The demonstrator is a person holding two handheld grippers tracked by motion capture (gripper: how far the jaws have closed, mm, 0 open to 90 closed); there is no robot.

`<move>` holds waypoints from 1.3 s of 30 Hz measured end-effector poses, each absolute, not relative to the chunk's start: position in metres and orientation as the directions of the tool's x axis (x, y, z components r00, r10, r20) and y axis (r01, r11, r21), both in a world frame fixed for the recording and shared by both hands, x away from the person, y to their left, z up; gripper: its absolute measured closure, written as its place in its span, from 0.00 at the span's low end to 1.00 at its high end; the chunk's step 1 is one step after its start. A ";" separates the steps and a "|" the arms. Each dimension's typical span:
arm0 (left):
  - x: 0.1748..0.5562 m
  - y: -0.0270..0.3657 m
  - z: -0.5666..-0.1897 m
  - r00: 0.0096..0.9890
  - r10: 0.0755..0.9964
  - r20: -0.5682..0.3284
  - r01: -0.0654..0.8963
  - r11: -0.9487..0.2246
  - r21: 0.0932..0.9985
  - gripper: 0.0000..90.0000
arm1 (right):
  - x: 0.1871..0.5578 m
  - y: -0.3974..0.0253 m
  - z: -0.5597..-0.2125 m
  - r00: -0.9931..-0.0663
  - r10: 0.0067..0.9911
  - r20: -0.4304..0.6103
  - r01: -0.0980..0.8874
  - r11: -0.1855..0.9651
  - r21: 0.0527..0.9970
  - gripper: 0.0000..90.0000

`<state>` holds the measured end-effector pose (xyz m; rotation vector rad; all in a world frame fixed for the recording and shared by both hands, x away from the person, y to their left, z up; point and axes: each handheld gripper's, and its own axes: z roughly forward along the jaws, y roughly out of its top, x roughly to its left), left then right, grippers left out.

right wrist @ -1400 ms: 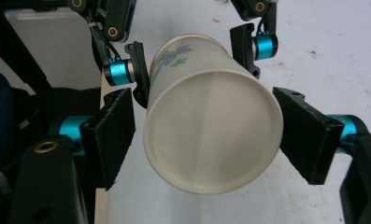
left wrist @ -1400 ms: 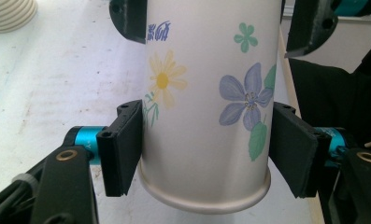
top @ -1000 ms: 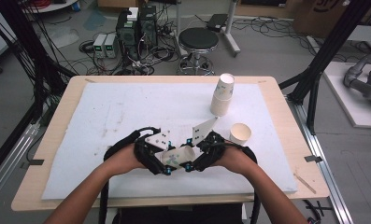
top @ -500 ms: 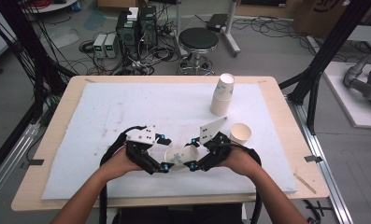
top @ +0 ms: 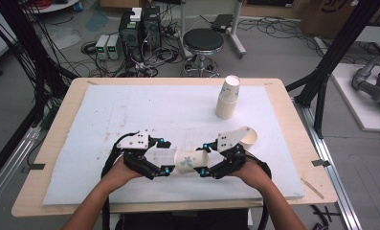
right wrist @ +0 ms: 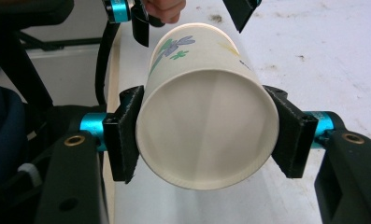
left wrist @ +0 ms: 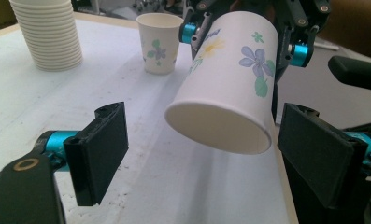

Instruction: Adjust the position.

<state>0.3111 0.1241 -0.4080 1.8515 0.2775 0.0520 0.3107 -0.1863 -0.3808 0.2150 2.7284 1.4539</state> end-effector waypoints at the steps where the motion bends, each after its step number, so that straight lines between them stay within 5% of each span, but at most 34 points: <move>1: 0.311 0.124 -0.409 0.970 0.219 -0.106 0.164 -0.263 0.951 0.18 | 0.310 -0.188 -0.382 -0.988 0.150 0.028 0.106 0.541 0.834 0.40; 39: 0.308 0.097 -0.426 0.981 0.126 -0.144 0.164 -0.164 0.973 0.19 | 0.304 -0.199 -0.389 -0.990 0.125 0.065 0.113 0.428 0.897 0.40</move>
